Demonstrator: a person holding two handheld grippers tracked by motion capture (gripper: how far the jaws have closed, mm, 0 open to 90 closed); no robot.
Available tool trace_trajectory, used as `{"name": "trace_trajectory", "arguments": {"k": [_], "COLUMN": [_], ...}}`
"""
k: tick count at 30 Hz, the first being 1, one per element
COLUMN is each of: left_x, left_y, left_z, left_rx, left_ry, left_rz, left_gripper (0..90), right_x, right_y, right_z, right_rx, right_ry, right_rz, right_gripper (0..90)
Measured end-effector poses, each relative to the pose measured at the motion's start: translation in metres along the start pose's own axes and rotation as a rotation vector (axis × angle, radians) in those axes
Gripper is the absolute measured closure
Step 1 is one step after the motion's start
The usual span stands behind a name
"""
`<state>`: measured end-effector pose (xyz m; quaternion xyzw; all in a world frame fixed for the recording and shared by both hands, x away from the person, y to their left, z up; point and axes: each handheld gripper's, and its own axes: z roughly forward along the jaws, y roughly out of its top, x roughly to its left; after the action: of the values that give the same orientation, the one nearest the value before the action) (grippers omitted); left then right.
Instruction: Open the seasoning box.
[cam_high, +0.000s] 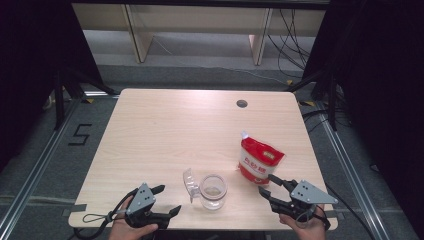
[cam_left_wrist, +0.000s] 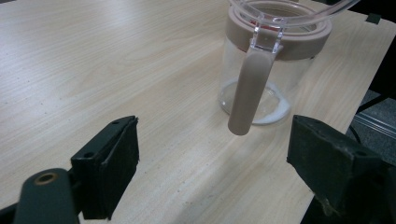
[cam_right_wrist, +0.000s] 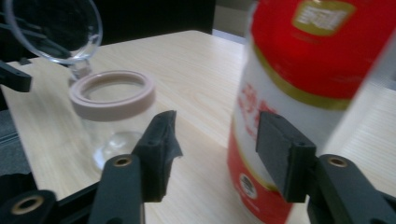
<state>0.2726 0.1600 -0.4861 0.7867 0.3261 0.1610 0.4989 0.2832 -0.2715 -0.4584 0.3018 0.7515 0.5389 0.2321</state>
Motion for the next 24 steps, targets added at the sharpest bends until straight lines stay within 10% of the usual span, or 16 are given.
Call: {"name": "trace_trajectory", "arguments": {"k": [8, 24], "left_x": [0.002, 0.0], "left_y": [0.002, 0.002], "left_z": [0.0, 0.001], "left_rx": [0.0, 0.005], "left_ry": [-0.002, 0.004], "left_rz": [0.014, -0.003], "left_gripper": [16.5, 16.5], "right_x": [-0.016, -0.022], "right_y": [-0.01, -0.019], "right_z": [-0.001, 0.002], "right_rx": [-0.004, 0.027], "right_ry": [-0.081, -0.095], "right_rz": [0.012, 0.082], "right_gripper": [33.6, 23.6]}}
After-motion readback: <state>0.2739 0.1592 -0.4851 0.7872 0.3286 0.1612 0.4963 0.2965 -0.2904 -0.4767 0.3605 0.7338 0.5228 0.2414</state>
